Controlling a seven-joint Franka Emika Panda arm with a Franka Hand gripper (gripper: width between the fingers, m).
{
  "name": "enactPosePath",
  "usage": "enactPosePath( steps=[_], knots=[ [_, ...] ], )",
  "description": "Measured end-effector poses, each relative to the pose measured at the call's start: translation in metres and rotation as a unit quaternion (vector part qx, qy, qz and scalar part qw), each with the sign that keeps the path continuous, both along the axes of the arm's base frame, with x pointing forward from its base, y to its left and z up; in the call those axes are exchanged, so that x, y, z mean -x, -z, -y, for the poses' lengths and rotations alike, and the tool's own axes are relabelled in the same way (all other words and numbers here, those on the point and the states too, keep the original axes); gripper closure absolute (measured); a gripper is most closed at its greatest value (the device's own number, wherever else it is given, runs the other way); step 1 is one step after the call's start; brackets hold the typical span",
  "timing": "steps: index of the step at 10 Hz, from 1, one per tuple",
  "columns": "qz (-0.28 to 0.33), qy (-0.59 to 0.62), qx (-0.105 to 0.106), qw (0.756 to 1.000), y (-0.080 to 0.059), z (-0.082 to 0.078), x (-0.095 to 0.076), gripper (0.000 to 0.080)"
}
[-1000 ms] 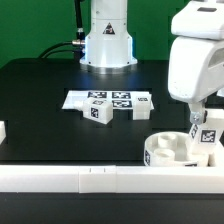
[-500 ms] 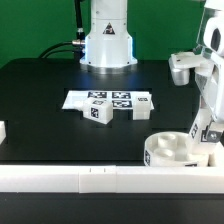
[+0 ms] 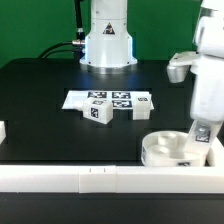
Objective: Assemble stool
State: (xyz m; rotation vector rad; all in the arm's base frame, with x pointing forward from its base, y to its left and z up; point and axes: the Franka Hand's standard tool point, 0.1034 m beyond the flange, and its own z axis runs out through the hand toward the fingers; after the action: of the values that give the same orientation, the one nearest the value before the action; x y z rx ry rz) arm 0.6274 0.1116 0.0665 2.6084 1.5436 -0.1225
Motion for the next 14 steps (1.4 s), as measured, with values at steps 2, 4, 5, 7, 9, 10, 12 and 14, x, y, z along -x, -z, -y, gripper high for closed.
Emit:
enactPosePath(
  steps=[2, 4, 5, 7, 9, 10, 12, 14],
  knots=[
    [0.008, 0.18, 0.01, 0.984, -0.007, 0.0, -0.007, 0.0466],
    [0.017, 0.246, 0.012, 0.969, -0.007, 0.001, -0.006, 0.0466],
    [0.021, 0.277, 0.014, 0.961, -0.006, 0.002, -0.006, 0.0466],
    [0.025, 0.38, 0.012, 0.925, -0.007, 0.003, -0.01, 0.0465],
    [0.013, 0.538, 0.021, 0.842, -0.008, 0.015, -0.021, 0.0465],
    [0.012, 0.582, 0.016, 0.813, -0.009, 0.021, -0.023, 0.0465],
    [0.034, 0.61, 0.022, 0.791, -0.007, 0.021, -0.022, 0.0465],
    [0.046, 0.68, 0.03, 0.732, -0.006, 0.026, -0.022, 0.0465]
  ],
)
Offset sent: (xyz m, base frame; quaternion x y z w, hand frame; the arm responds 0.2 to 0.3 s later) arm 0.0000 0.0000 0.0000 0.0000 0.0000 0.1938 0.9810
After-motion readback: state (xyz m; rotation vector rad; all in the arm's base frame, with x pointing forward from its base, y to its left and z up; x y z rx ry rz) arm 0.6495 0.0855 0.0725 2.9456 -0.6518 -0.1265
